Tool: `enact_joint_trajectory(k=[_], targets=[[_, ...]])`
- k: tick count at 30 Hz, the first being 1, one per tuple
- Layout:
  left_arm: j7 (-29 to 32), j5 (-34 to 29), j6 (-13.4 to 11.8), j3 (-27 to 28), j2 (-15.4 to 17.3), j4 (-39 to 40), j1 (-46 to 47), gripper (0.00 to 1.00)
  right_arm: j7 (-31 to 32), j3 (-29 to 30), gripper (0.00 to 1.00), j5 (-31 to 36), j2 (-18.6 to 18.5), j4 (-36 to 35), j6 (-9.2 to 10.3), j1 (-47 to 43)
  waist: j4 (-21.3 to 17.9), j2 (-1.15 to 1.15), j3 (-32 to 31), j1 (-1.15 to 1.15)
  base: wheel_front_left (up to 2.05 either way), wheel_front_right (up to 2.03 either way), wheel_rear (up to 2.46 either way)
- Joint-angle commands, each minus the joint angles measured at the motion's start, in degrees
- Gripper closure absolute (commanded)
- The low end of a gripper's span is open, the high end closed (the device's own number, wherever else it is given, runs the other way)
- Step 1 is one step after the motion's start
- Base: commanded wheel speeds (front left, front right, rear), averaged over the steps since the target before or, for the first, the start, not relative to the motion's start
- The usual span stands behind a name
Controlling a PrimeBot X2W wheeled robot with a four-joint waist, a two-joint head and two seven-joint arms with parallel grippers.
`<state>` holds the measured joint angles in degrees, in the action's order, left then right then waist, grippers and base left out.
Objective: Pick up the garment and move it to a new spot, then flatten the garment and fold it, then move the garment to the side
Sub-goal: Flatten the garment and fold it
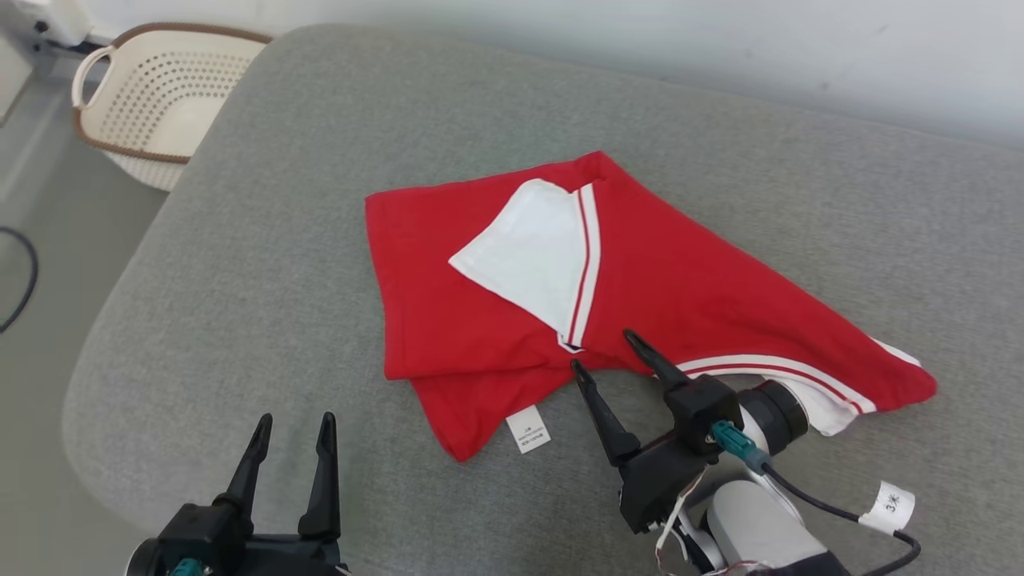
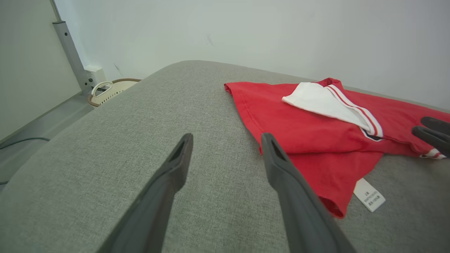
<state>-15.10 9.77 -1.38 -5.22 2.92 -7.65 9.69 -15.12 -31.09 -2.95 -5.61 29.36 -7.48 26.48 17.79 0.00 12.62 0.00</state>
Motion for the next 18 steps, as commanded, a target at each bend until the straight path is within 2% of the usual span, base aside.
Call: enact_joint_trajectory(k=[1,15,16,18], targets=[[-0.1,0.5,-0.2,0.0,0.0,-0.3,0.3,0.0,0.0,-0.2,0.0,0.4,-0.4,0.5,-0.02,0.6,1.5,0.0,1.2,0.0,0.0,0.0,0.0],[-0.1,2.1,-0.6,-0.8,0.0,-0.2,1.0,0.0,0.0,4.2,0.0,3.6,0.5,6.1,-0.02,3.8,3.0,0.0,3.6,0.0,0.0,0.0,0.0],[-0.1,2.2,-0.7,-0.9,0.0,-0.2,1.2,0.0,0.0,4.4,0.02,3.6,0.6,6.3,-0.02,4.1,3.0,0.0,3.7,0.0,0.0,0.0,0.0],[-0.1,2.3,-0.5,-1.0,0.0,-0.3,1.6,0.0,0.0,4.7,0.12,3.9,0.7,6.4,-0.02,4.5,3.0,0.0,3.9,0.0,0.0,0.0,0.0]])
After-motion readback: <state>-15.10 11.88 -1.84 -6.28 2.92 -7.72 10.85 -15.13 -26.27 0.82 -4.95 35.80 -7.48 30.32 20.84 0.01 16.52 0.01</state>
